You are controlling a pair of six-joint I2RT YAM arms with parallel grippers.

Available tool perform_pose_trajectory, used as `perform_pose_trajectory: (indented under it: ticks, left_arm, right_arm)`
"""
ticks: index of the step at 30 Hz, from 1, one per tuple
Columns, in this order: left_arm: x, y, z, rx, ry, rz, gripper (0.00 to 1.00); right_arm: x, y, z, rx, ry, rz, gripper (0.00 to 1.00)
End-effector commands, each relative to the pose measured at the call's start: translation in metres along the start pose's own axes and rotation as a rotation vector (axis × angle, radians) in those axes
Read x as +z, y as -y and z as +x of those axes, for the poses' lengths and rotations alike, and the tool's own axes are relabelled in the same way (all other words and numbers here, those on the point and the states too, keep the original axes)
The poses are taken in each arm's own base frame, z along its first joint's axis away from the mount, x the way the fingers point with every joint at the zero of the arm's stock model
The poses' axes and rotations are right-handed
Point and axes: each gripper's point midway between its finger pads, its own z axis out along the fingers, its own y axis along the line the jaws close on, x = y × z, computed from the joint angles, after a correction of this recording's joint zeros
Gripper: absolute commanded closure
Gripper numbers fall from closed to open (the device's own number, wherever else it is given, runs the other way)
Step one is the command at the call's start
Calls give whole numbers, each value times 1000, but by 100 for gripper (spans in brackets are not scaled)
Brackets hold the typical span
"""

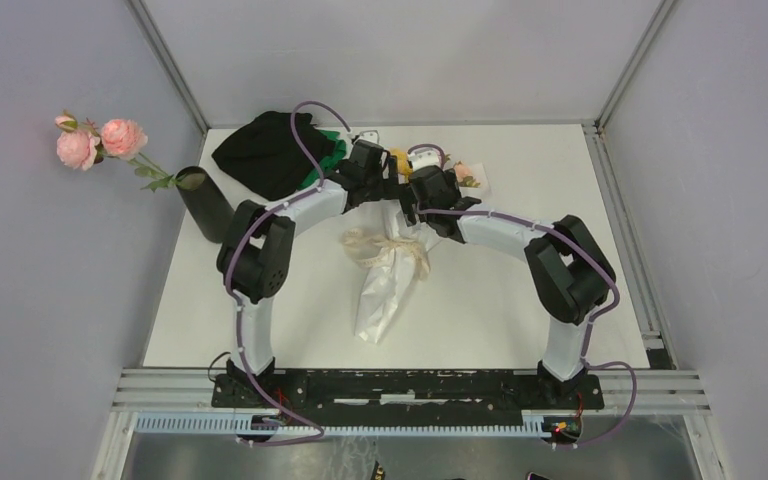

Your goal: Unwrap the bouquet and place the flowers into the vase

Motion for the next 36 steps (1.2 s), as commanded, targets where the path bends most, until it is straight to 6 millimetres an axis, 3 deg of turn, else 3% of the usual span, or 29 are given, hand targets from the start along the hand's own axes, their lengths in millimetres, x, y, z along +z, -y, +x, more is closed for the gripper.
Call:
perform_pose_trajectory:
  ticks: [1, 6, 11, 14, 16, 21, 27, 32, 36]
  left_arm:
    - [-22, -8, -10, -30, 27, -13, 0]
    - [-70, -43, -4, -75, 79, -119, 0]
    - [-119, -74, 13, -153, 150, -179, 0]
    - [-152, -79, 9, -168, 196, -153, 0]
    - [-163, -78, 13, -157, 173, -131, 0]
    - [-157, -70, 54, -180, 70, -57, 0]
    - [-145, -37, 111, -170, -30, 66, 0]
    - [-148, -20, 151, -152, -80, 79, 0]
    - [-146, -16, 164, -136, -92, 68, 0]
  right_arm:
    - [17, -4, -14, 23, -6, -32, 7]
    - [1, -6, -16, 54, 29, -80, 9]
    - [-32, 6, -41, 32, 81, -94, 6]
    - [-47, 12, -48, 27, 89, -99, 6]
    - [-55, 14, -40, 26, 70, -105, 5]
    - [-63, 19, 0, 42, 39, -115, 4]
    - [-38, 22, 49, -2, -71, -53, 2]
    - [-8, 7, 55, -21, -124, -61, 2]
    - [12, -4, 47, -35, -133, -62, 2]
